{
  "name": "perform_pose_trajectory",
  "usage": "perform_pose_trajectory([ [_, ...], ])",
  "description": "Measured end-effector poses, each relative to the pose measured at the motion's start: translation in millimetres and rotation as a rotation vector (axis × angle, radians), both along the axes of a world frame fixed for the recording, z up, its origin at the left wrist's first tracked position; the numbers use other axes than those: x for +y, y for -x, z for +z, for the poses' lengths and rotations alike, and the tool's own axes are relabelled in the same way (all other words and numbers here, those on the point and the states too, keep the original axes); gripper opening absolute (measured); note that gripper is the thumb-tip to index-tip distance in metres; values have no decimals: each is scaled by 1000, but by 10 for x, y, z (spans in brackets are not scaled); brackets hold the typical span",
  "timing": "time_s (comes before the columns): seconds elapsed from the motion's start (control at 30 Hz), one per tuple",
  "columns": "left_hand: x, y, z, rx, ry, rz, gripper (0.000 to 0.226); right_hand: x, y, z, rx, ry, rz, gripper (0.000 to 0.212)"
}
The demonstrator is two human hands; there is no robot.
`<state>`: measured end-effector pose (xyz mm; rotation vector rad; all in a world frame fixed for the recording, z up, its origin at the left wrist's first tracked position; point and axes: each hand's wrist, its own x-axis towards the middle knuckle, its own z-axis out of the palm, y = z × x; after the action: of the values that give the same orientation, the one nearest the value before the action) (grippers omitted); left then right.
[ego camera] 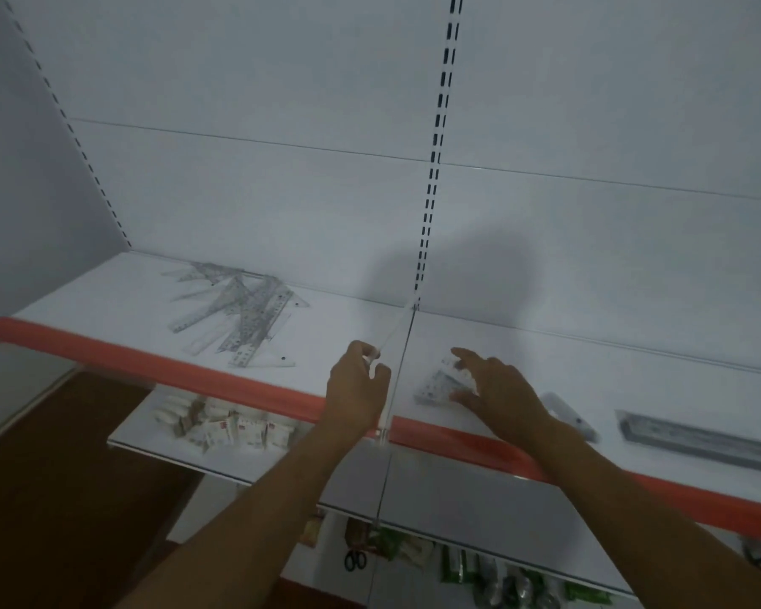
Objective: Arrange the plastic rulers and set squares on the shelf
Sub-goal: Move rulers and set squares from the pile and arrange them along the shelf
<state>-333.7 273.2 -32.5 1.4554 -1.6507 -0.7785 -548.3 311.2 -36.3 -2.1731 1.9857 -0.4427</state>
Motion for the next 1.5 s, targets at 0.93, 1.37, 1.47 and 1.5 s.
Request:
perform_pose_trajectory([
  [0.93,-6,123,26,-98,59,-76,17,-98,52,-59,-158,182,-56,44],
  [1.37,129,576,-129,-367,271,-534,29,383,661,-5,249,417,-81,39],
  [1.47,169,810,-165,-328,261,-586,32,603,852,33,189,382,-123,35],
  [1.5,186,892,-163,-322,268,-599,32,684,915,64,135,358,-147,37],
])
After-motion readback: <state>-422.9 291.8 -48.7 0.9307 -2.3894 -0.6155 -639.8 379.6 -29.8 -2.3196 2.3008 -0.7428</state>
